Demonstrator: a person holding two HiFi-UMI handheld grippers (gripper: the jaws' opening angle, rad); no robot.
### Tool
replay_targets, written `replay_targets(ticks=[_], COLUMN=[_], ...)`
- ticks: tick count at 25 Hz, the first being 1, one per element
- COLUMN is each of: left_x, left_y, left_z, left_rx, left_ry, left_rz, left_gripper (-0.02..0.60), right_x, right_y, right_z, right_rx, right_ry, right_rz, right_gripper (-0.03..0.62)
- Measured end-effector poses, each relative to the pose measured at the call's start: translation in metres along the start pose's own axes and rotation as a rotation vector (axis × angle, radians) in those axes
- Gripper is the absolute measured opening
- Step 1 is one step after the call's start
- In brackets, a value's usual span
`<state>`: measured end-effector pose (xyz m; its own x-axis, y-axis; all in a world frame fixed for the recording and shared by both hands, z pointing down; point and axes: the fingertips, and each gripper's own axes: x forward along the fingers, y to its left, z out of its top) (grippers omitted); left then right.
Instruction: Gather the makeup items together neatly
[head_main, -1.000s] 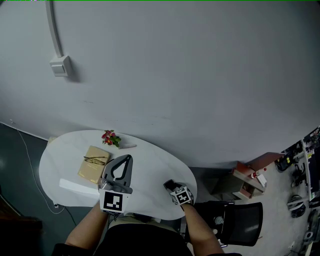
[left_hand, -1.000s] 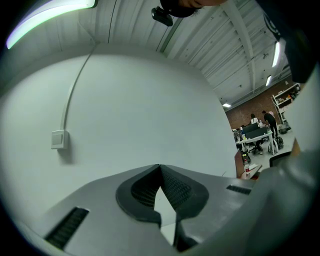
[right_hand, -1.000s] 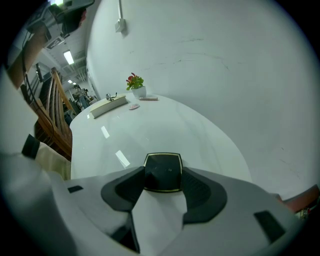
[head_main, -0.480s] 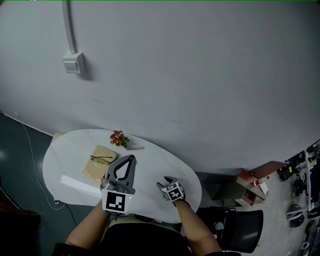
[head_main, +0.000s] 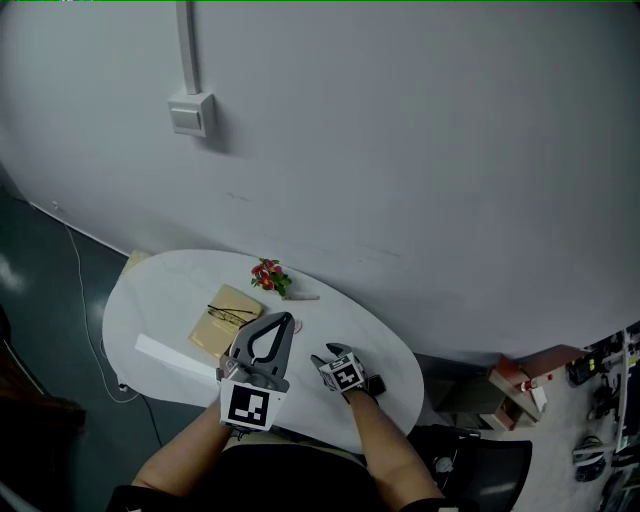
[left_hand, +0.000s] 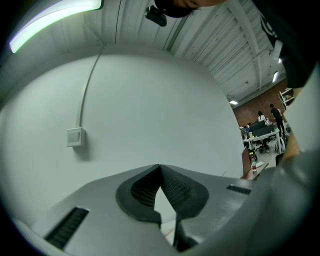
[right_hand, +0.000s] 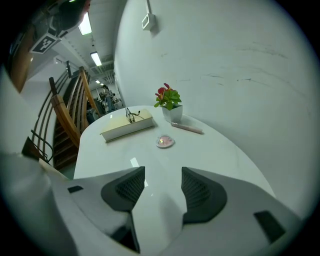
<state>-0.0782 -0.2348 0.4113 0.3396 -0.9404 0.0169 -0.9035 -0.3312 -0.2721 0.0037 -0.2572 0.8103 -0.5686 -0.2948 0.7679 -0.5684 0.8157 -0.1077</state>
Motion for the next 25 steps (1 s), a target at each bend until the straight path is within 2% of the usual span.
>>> replay_targets(ticks=[19,25], left_x=[0.005,0.008], left_y=[0.023,0.029], left_z=[-0.020,-0.021], left_rx=[0.014,0.028], left_ry=[0.045,0.049], left_rz=[0.054,0.060], left_gripper=[0.017,0.017], right_x=[0.068,0.082], right_y=[0.003,0.004], right_z=[0.041,0.056], right_rx=[-0.118,-0.119], right_ry=[0.053,0.082], right_rz=[0.063,0.057], right_gripper=[0.227,0.229])
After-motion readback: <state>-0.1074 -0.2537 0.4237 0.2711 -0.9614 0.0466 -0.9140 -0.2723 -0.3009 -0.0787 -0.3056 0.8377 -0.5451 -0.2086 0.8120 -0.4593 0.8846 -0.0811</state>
